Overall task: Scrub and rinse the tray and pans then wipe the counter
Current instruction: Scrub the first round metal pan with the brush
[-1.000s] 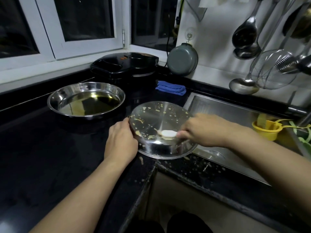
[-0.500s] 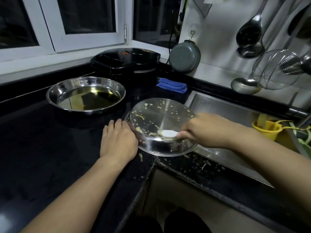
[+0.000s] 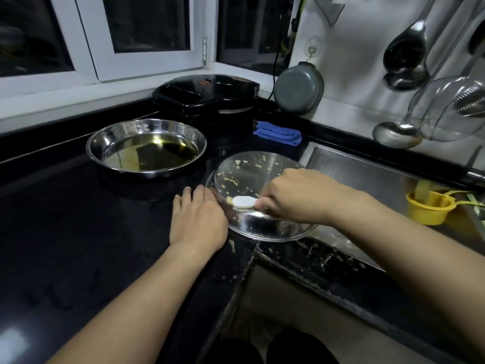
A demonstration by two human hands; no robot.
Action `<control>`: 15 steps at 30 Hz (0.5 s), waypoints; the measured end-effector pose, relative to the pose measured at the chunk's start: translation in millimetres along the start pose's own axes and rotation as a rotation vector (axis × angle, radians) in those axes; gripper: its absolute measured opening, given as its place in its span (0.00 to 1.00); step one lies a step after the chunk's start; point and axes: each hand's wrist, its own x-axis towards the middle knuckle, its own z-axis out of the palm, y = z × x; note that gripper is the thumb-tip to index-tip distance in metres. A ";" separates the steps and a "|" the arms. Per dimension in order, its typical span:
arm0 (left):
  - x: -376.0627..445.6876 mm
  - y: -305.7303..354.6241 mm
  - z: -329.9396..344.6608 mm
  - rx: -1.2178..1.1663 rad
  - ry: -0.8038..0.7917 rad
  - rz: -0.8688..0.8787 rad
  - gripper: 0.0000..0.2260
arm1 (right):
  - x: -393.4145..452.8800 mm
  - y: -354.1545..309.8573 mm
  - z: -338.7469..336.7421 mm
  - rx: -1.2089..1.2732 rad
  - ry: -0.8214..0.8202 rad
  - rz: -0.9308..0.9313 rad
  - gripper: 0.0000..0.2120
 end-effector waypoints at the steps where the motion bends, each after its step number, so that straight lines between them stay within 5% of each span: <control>1: 0.1 -0.6 -0.1 -0.002 -0.006 -0.004 0.27 | -2.6 1.7 -2.5 -0.006 -0.029 0.000 0.24; 11: 1.4 2.1 0.3 0.020 -0.009 0.003 0.30 | 95.3 -1.2 -6.7 0.020 -0.119 0.087 0.20; 15: -0.2 3.3 -0.1 0.019 -0.016 0.007 0.30 | 72.6 7.2 -12.0 0.051 -0.170 0.048 0.22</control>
